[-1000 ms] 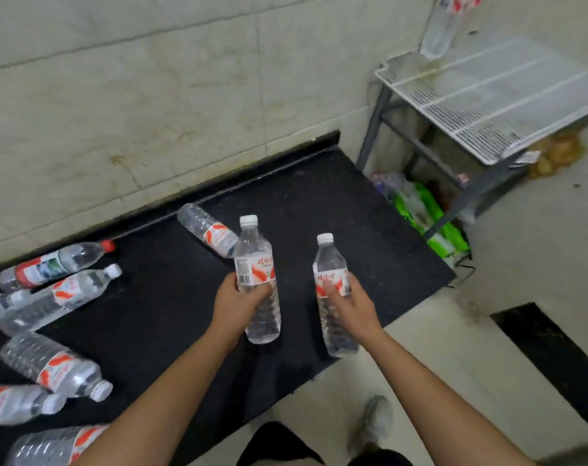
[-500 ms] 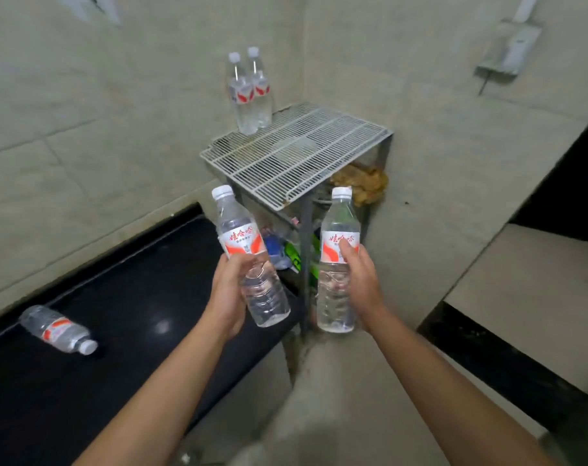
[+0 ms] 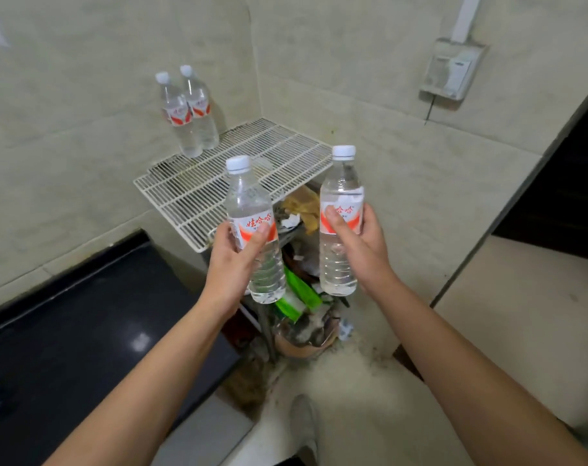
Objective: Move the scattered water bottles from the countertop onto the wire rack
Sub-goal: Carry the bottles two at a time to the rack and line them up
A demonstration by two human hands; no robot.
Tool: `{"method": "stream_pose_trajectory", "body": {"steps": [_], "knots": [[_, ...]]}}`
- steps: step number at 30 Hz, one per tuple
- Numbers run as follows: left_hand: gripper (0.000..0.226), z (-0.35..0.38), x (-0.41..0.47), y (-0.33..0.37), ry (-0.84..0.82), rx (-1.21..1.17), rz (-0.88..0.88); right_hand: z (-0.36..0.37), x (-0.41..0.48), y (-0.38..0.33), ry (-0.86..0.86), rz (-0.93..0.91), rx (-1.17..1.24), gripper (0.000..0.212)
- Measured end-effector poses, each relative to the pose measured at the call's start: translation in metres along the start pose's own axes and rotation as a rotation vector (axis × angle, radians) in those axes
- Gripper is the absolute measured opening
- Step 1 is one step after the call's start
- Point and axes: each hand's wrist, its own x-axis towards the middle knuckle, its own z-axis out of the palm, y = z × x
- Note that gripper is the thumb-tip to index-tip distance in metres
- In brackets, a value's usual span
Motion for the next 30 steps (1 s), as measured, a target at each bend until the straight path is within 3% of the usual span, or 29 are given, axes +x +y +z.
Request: {"method": "stream_pose_trajectory", "body": {"steps": [5, 12, 20, 27, 30], "knots": [[0.058, 0.032, 0.084, -0.003, 0.051, -0.058, 0.100, 0.000, 0.088, -0.004, -0.093, -0.057, -0.046, 0.029], [0.049, 0.052, 0.201, 0.012, 0.188, -0.022, 0.168, 0.033, 0.230, -0.015, -0.173, -0.163, -0.176, 0.040], [0.054, 0.036, 0.294, 0.030, 0.328, 0.082, 0.117, 0.082, 0.349, -0.018, -0.365, -0.265, -0.383, 0.041], [0.056, 0.022, 0.342, 0.023, 0.524, 0.164, 0.072, 0.143, 0.440, 0.007, -0.534, -0.313, -0.393, 0.071], [0.048, 0.014, 0.358, 0.024, 0.609, 0.181, 0.067, 0.169, 0.473, 0.021, -0.600, -0.286, -0.360, 0.074]]}}
